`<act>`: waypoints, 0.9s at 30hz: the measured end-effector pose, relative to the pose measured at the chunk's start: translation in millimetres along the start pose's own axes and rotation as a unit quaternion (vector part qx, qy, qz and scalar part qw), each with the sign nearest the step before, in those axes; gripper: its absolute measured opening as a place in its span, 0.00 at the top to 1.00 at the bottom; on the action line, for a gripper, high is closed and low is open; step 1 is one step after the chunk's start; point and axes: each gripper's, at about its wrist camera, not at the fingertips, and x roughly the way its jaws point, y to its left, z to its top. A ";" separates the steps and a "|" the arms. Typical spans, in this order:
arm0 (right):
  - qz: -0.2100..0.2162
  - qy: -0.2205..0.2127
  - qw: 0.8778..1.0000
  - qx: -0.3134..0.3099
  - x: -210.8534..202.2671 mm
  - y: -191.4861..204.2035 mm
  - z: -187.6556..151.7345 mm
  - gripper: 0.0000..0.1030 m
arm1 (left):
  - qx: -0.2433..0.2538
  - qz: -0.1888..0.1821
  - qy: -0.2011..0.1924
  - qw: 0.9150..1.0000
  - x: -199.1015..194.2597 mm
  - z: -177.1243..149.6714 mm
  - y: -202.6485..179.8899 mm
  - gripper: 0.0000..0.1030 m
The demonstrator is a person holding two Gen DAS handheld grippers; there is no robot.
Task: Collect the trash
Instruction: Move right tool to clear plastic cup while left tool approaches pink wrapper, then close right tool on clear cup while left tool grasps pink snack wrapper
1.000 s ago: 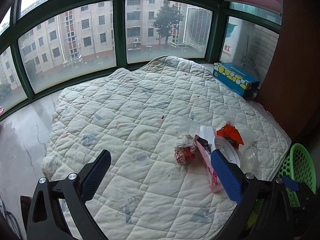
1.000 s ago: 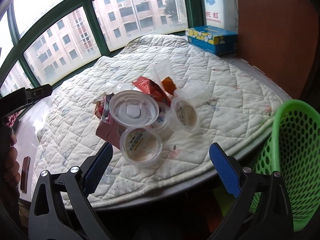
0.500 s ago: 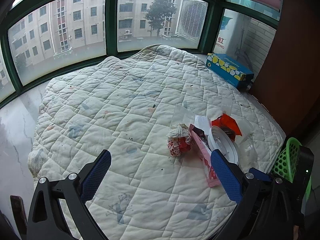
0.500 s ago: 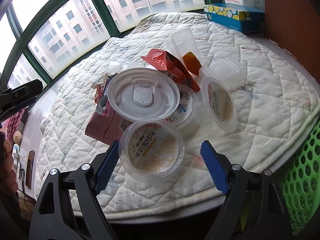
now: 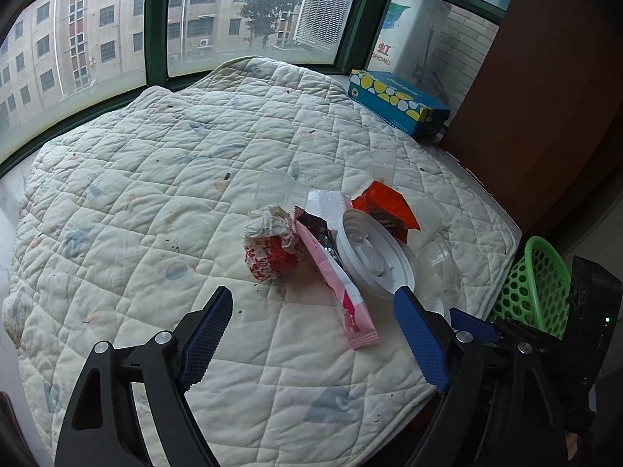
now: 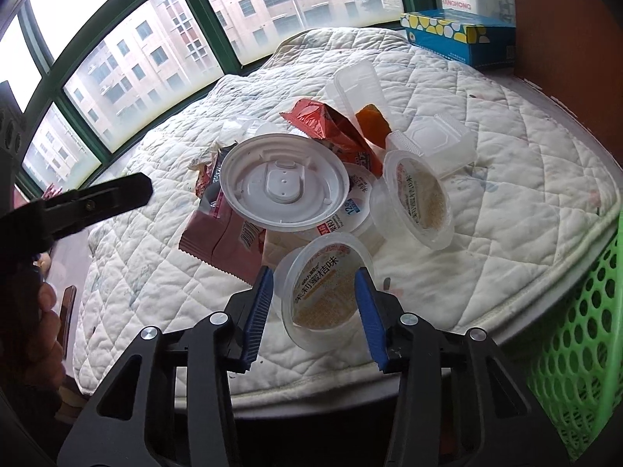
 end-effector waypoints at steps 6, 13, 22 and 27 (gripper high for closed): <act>0.015 -0.003 1.000 0.008 -4.2 -9.6 -6.0 0.57 | 0.011 -0.034 0.027 0.999 24.2 -7.3 -12.4 0.32; 0.013 -0.003 1.000 0.002 -0.5 -6.8 -7.7 0.48 | 0.009 -0.046 0.048 0.998 39.8 -12.1 -7.3 0.48; 0.018 -0.002 1.000 0.003 3.6 -9.3 -6.9 0.44 | 0.000 -0.052 0.064 0.997 53.0 -16.4 2.6 0.62; 0.033 0.004 0.999 0.010 12.7 -10.3 -3.9 0.42 | -0.004 -0.055 0.070 0.996 59.8 -17.4 8.0 0.74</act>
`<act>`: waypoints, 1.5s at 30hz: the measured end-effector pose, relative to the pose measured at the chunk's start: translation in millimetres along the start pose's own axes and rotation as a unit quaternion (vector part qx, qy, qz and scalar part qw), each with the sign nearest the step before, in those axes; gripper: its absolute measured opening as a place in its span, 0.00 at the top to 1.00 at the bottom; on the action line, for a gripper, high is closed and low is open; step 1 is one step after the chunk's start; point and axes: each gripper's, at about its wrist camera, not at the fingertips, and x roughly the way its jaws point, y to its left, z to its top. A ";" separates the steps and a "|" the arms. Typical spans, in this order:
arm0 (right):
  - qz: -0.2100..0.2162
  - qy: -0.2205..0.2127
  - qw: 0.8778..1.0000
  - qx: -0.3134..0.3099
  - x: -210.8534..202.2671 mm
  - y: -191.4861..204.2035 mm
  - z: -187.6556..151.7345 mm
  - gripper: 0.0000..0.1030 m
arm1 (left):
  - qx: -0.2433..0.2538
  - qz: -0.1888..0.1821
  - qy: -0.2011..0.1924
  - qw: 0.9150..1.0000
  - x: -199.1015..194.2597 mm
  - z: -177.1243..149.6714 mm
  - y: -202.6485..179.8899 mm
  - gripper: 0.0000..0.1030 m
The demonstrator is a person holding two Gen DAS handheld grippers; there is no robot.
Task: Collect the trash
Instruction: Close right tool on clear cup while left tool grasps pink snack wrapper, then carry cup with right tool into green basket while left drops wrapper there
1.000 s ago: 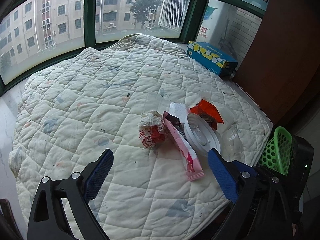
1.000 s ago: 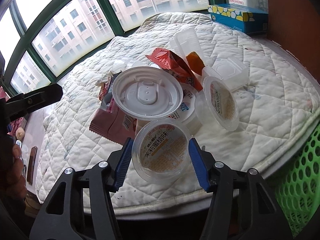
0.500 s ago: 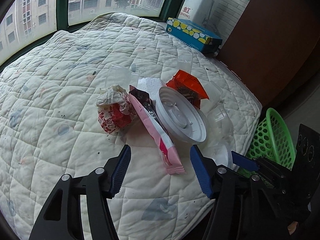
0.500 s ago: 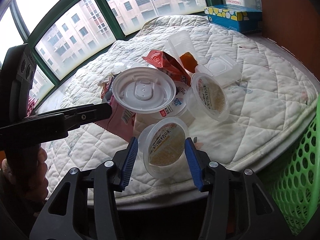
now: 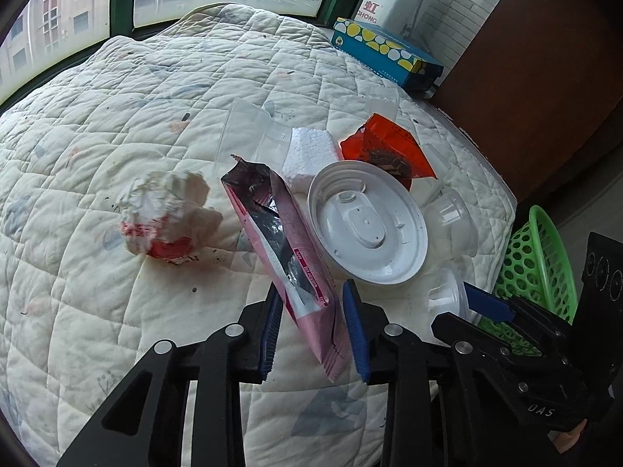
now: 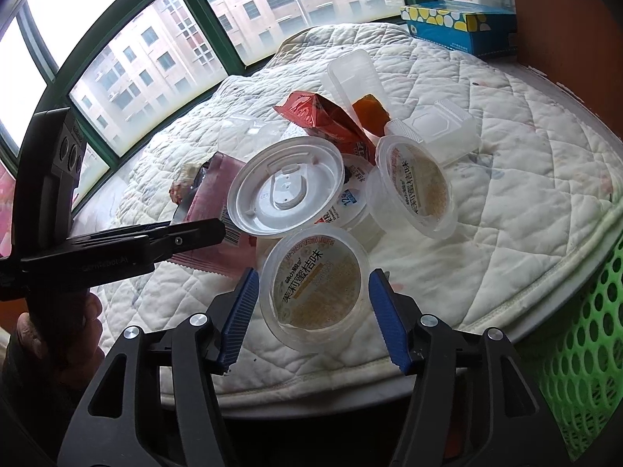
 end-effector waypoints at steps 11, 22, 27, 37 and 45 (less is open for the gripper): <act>-0.005 0.008 1.000 0.002 18.0 1.0 -0.6 0.47 | 0.001 -0.015 -0.022 1.000 -18.1 -1.3 3.2 0.95; -0.002 -0.013 1.000 0.005 4.9 0.6 -3.2 0.69 | 0.018 -0.026 -0.050 0.998 -55.8 -4.9 -12.9 0.96; 0.007 -0.029 0.999 0.022 -10.2 0.5 -4.8 0.71 | 0.025 -0.030 -0.065 0.997 -76.1 -6.3 -19.6 0.96; -0.002 -0.097 0.995 0.036 -84.0 -4.9 1.0 0.71 | 0.069 -0.065 -0.082 0.992 -99.2 8.1 -61.7 0.96; -0.098 -0.129 0.984 0.075 -149.2 -61.6 -11.1 0.71 | 0.132 -0.116 -0.065 0.982 -87.5 22.8 -137.0 0.96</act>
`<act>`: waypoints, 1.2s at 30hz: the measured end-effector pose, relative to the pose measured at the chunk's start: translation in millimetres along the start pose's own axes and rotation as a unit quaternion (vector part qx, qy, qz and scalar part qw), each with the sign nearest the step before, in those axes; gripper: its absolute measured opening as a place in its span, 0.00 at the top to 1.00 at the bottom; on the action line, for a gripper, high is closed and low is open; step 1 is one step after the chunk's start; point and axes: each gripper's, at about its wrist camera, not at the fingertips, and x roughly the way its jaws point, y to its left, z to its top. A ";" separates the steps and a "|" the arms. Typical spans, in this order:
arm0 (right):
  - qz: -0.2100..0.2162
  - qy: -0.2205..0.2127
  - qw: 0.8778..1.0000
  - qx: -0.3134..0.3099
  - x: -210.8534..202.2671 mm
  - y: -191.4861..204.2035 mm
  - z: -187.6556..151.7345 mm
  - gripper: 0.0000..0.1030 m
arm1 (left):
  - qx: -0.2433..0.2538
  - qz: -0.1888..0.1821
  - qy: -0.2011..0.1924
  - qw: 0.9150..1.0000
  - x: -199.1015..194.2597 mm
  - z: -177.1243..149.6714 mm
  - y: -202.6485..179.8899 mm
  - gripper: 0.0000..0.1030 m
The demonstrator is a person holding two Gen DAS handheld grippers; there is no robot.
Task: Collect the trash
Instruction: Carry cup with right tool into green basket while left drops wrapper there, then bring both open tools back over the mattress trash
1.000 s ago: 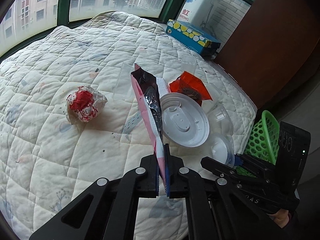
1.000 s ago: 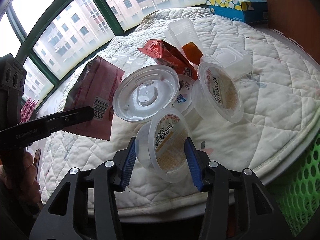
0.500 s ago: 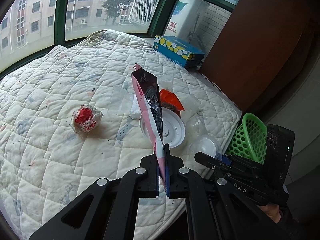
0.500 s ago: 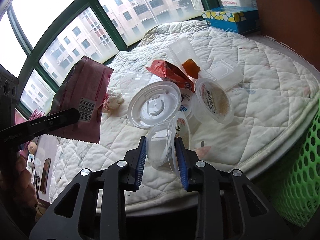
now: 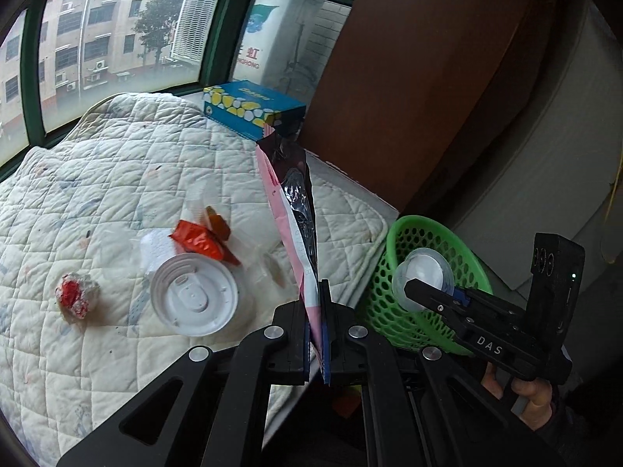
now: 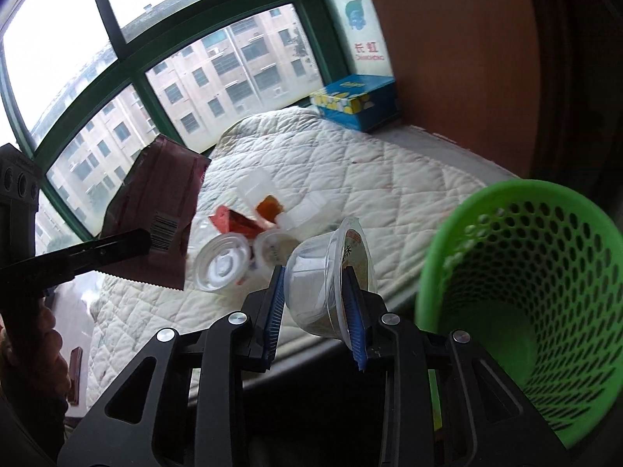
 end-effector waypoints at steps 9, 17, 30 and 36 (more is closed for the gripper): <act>-0.095 0.001 0.995 0.032 -30.3 -75.3 -13.2 0.70 | 0.068 -0.057 0.038 0.995 57.9 23.7 -85.4 0.96; -0.124 -0.012 0.990 0.068 -57.0 -114.1 -28.4 0.62 | 0.111 -0.092 0.081 0.986 108.2 26.3 -146.0 0.96; -0.154 -0.055 0.981 0.102 -100.5 -140.4 -41.7 0.45 | 0.129 -0.098 0.122 0.979 158.8 12.1 -188.5 0.58; -0.150 -0.053 0.983 0.094 -97.8 -133.1 -39.9 0.37 | 0.123 -0.074 0.105 0.984 143.1 9.1 -172.0 0.45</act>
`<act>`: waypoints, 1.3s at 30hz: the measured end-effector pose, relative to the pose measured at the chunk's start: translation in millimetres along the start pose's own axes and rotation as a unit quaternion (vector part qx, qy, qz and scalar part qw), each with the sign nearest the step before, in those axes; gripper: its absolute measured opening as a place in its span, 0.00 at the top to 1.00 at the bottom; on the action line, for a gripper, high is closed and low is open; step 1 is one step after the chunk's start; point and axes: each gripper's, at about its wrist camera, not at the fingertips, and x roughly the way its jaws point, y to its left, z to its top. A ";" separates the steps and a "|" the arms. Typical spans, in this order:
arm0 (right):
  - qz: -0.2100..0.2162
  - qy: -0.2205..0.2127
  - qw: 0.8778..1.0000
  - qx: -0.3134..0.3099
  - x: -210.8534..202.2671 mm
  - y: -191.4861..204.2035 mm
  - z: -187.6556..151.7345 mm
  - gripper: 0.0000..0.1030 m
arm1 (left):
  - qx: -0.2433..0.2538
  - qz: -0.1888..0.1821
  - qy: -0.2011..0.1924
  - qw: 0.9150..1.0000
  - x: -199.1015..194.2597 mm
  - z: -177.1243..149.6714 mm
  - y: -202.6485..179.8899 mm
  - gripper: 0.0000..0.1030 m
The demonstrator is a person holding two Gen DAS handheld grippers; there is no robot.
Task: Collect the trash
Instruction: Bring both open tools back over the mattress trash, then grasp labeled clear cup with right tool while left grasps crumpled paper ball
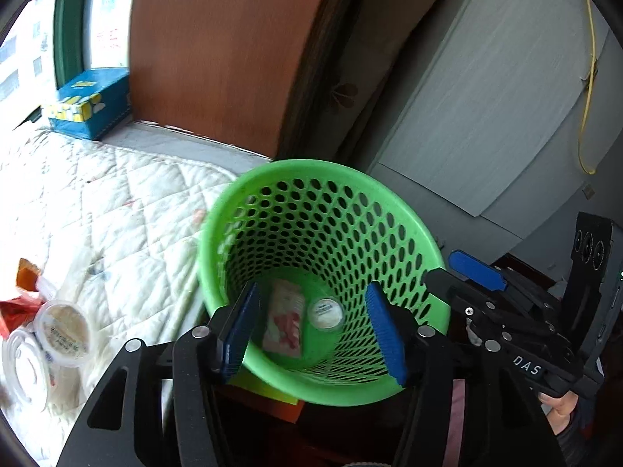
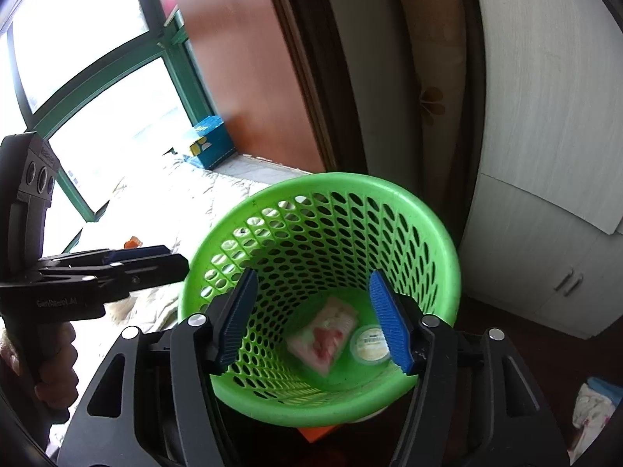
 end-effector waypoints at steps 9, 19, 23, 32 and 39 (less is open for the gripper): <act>0.048 -0.003 0.998 -0.038 10.5 50.1 5.5 0.23 | -0.061 0.090 -0.037 0.993 -56.0 -30.9 63.4 0.34; 0.125 0.020 0.988 -0.083 39.9 129.7 7.3 0.19 | -0.143 0.184 -0.084 0.969 -130.4 -72.0 151.5 0.24; 0.151 0.038 0.983 -0.097 58.6 159.2 3.7 0.19 | -0.169 0.230 -0.094 0.954 -153.0 -89.8 187.2 0.22; 0.202 0.102 0.968 -0.105 111.7 204.5 -10.5 0.19 | -0.229 0.299 -0.093 0.922 -183.5 -135.4 254.3 0.19; 0.234 0.143 0.956 -0.106 157.9 222.4 -9.7 0.20 | -0.262 0.301 -0.084 0.913 -186.4 -158.7 288.2 0.19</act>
